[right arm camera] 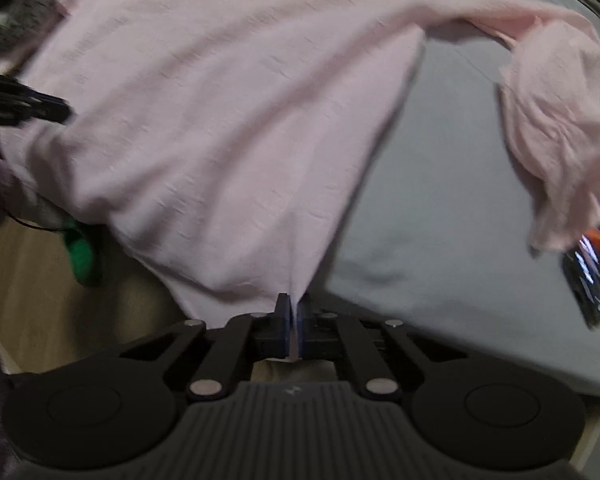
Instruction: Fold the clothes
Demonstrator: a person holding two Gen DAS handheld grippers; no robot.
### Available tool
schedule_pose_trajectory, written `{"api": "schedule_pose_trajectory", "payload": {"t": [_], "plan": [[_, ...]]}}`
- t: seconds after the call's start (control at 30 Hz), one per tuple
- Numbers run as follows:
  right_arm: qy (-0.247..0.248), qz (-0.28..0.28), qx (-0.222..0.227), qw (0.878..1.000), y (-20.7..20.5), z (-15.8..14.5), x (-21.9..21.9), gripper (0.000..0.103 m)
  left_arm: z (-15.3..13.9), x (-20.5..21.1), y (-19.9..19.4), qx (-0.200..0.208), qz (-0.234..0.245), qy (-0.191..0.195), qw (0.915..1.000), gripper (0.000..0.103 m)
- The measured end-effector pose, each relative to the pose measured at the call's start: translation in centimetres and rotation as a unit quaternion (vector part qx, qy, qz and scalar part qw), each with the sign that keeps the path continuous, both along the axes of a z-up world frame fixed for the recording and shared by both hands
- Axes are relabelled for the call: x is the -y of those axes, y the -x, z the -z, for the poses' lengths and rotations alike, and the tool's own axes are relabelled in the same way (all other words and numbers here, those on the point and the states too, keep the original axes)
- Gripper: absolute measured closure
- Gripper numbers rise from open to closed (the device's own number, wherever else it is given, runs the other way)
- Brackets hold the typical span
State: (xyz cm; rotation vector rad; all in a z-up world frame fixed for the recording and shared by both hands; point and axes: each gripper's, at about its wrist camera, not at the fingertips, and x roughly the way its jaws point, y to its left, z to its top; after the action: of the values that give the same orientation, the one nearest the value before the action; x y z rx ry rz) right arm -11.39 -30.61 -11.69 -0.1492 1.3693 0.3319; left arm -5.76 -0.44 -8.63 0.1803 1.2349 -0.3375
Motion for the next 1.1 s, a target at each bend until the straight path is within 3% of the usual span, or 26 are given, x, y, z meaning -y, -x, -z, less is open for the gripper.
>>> {"api": "schedule_pose_trajectory", "payload": {"t": [0.33,0.7,0.97,1.0,1.1], "plan": [[0.038,0.011,-0.047,0.998,0.5,2.8,1.1,0.101,0.3,-1.0,-0.3,0.005,-0.018,-0.024,0.9995,0.09],[0.012,0.003,0.018,1.0,-1.5,-1.1,-0.3,0.096,-1.8,-0.8,-0.4,0.02,-0.012,0.001,0.9997,0.089],[0.036,-0.021,0.037,0.998,-4.4,-2.6,-0.7,0.096,-5.0,0.4,-1.6,0.031,0.022,0.011,0.9992,0.082],[0.04,-0.023,0.041,0.998,-4.8,-3.0,-0.4,0.093,-5.2,0.5,-1.9,0.031,0.025,0.012,0.9991,0.081],[0.048,-0.019,0.058,0.997,-5.9,-4.0,0.3,0.057,-5.4,1.0,-3.0,0.023,0.027,0.016,0.9993,0.078]]}}
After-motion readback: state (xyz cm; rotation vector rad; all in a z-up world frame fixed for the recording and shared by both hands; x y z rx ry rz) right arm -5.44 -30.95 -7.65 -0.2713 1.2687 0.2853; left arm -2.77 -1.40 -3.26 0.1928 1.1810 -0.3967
